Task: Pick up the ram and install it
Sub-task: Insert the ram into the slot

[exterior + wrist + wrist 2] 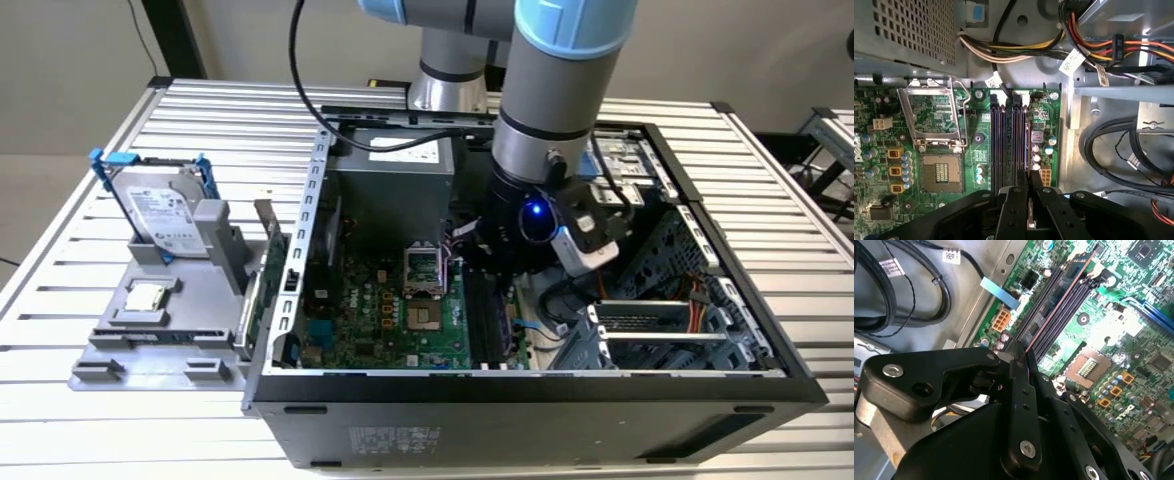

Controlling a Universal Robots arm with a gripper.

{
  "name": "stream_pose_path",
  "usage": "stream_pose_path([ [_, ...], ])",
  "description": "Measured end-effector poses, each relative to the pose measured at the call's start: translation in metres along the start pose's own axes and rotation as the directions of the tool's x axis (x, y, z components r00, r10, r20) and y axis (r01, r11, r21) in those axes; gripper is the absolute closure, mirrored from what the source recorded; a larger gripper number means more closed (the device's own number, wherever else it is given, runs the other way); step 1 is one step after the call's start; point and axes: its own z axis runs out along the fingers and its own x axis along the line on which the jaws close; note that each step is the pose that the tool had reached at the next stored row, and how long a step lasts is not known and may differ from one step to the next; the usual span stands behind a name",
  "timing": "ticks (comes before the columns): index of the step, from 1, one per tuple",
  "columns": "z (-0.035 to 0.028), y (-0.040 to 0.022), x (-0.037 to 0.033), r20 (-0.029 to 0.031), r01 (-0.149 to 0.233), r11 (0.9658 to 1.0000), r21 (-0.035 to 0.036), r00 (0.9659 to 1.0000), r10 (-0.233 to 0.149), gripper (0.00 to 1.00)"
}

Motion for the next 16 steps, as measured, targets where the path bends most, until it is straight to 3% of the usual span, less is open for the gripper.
stream_pose_path([
  [16, 0.0082, 0.0059, 0.0002, 0.0000, 0.000, 1.0000, 0.0018, 1.0000, 0.000, 1.00],
])
